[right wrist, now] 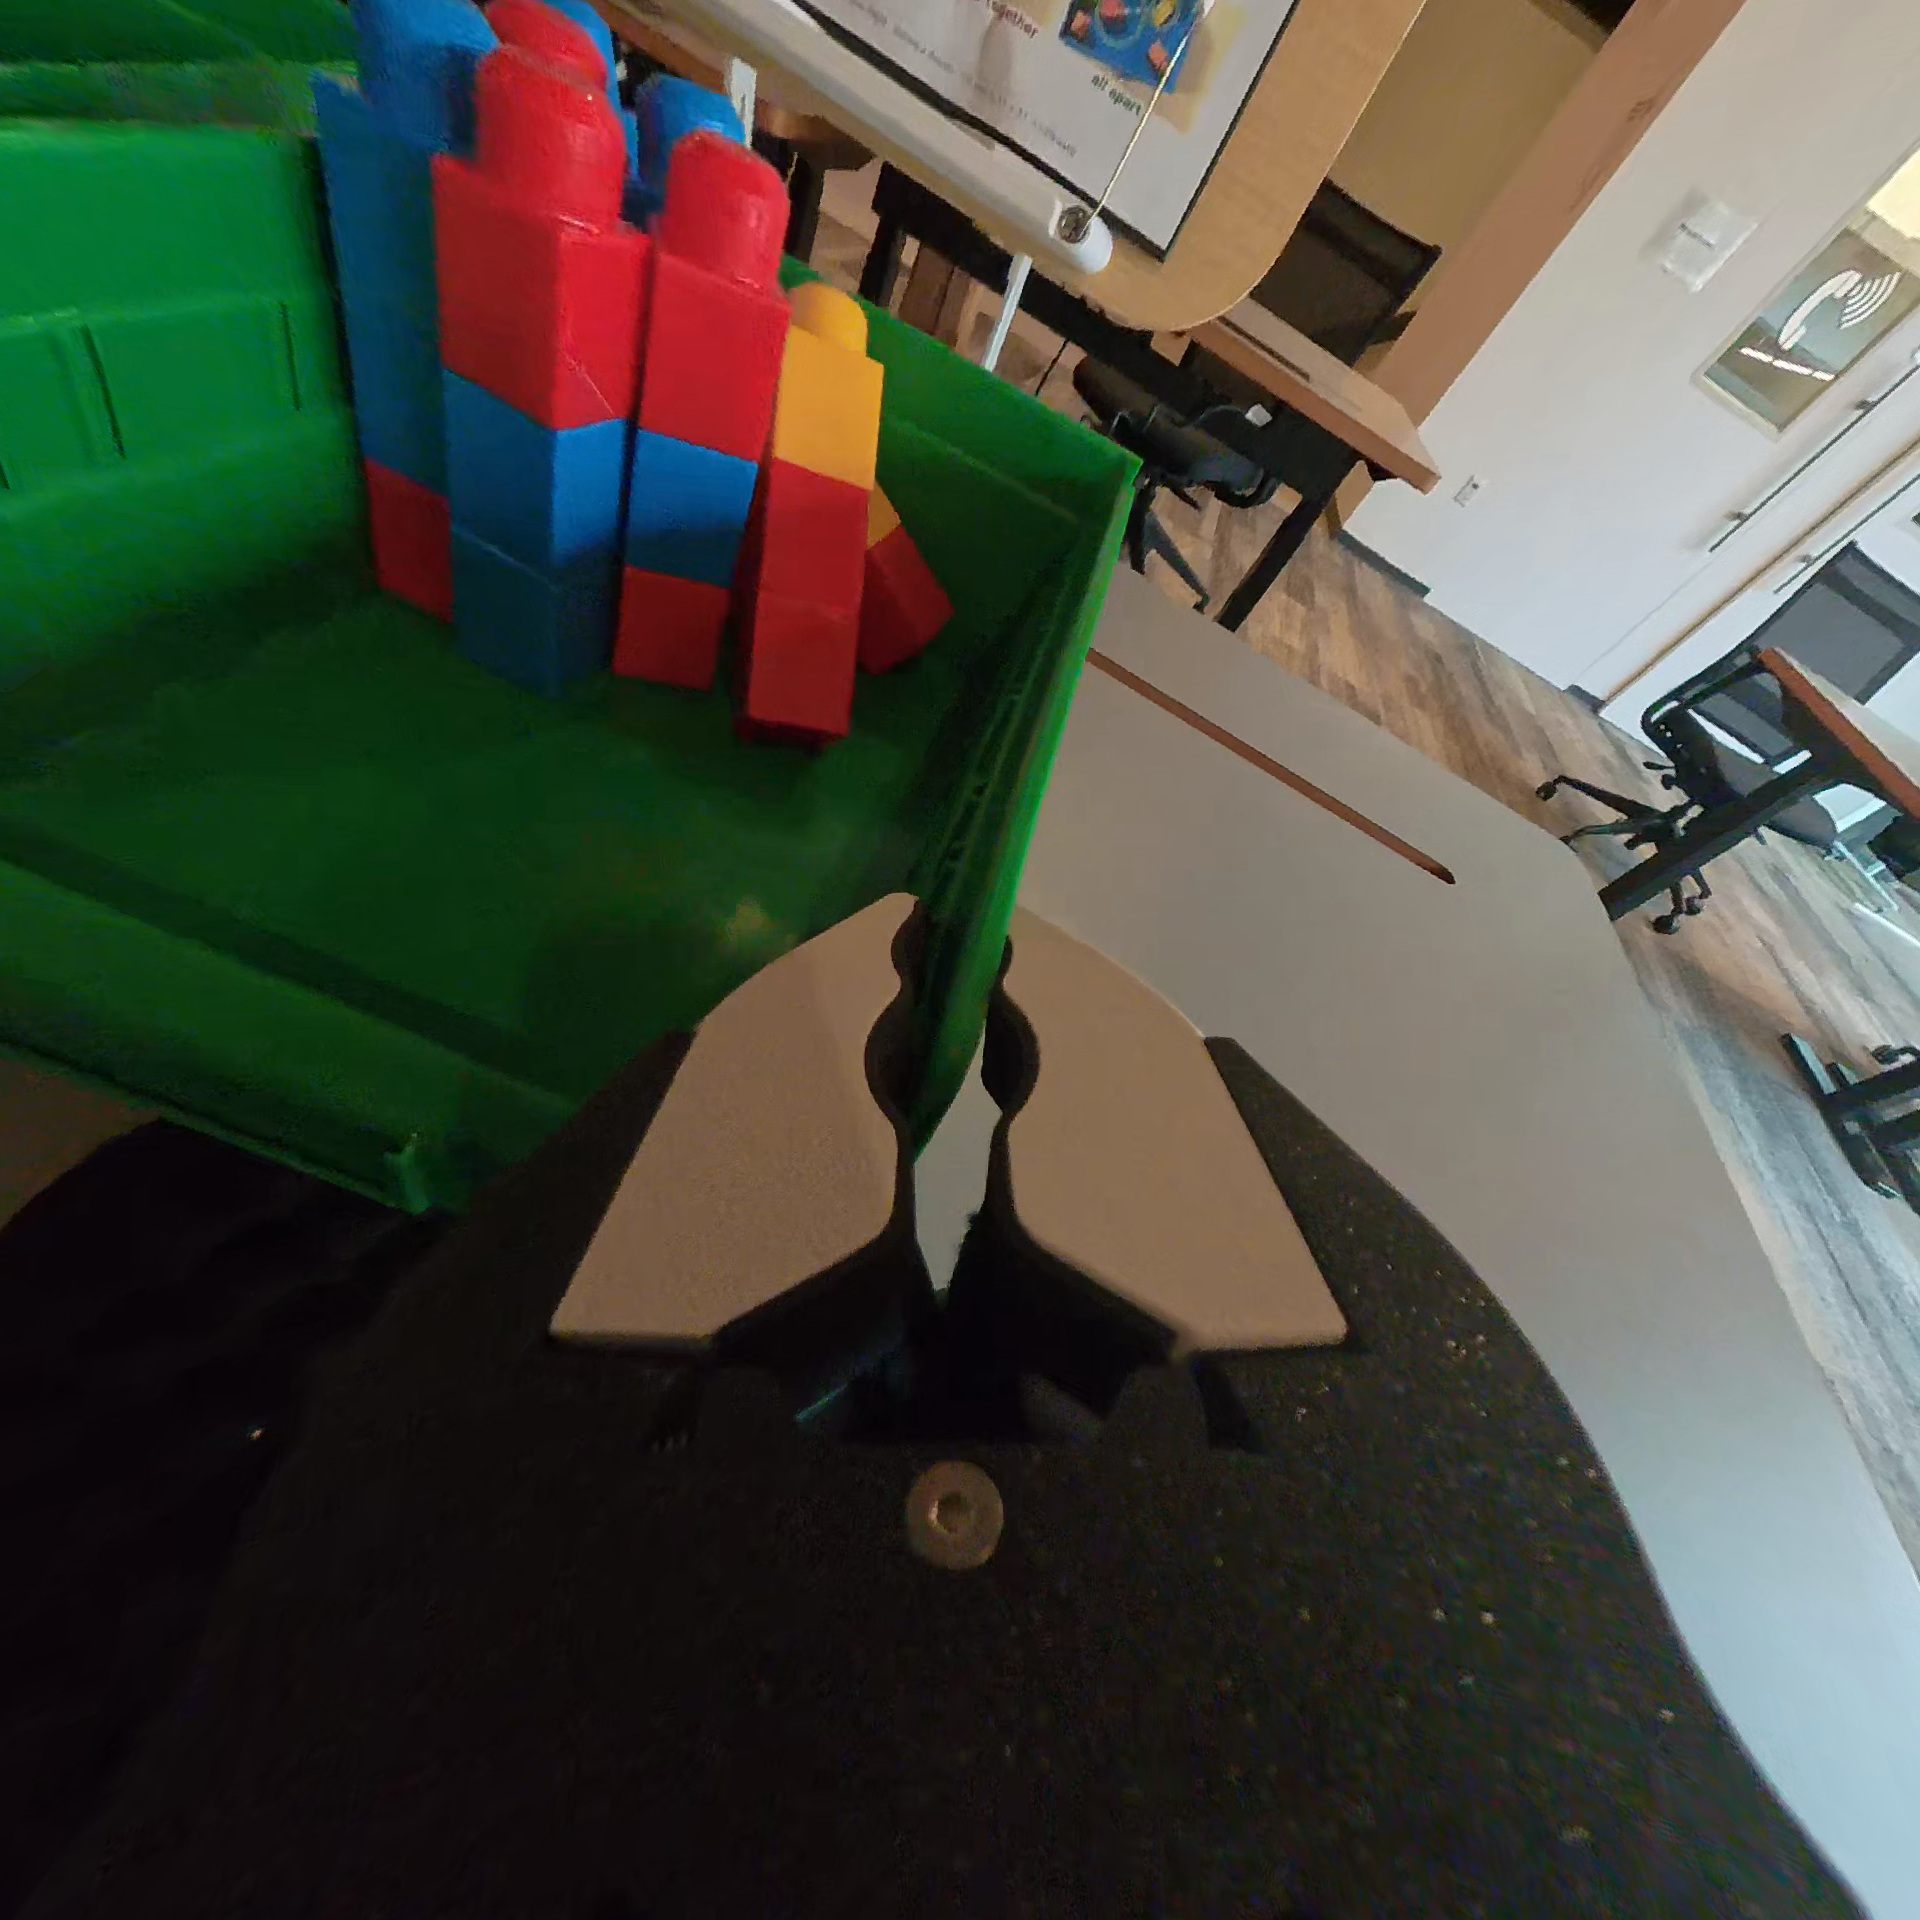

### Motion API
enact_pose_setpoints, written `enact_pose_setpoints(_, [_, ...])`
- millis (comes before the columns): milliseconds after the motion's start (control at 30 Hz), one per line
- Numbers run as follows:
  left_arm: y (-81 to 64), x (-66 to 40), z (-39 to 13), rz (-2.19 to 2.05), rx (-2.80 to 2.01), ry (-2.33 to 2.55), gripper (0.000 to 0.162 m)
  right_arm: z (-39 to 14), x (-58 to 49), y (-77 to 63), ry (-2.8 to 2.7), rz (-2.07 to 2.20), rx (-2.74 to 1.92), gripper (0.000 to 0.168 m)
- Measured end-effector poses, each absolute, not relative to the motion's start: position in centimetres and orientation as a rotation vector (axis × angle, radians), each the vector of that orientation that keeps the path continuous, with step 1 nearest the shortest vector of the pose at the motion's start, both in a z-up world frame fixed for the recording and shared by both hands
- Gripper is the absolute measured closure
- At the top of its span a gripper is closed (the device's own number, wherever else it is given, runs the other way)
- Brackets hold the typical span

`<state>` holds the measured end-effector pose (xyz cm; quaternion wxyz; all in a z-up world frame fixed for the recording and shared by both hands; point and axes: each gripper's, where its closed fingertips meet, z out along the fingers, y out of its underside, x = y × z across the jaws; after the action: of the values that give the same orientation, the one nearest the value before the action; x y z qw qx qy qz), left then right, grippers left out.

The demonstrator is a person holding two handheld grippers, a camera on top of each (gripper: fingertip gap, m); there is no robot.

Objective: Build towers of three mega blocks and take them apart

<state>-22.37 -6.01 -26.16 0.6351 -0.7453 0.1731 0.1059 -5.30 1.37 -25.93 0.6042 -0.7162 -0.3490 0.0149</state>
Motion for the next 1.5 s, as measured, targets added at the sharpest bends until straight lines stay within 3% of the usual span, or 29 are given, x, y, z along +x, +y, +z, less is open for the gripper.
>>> enact_pose_setpoints(633, [-7.7,-27.4,-16.1,0.401,-1.554,0.323,0.152,-18.3,-11.1,0.7,-0.842,0.115,-1.549,0.160])
enact_pose_setpoints(1200, [-19.6,-45.1,-10.1,0.758,-1.500,0.027,0.154,-13.7,-33.2,-6.1,-1.052,0.407,-1.315,0.160])
enact_pose_setpoints(1500, [-27.0,-53.5,-10.6,0.906,-1.501,-0.141,0.155,-14.9,-44.1,-11.5,-1.143,0.570,-1.223,0.158])
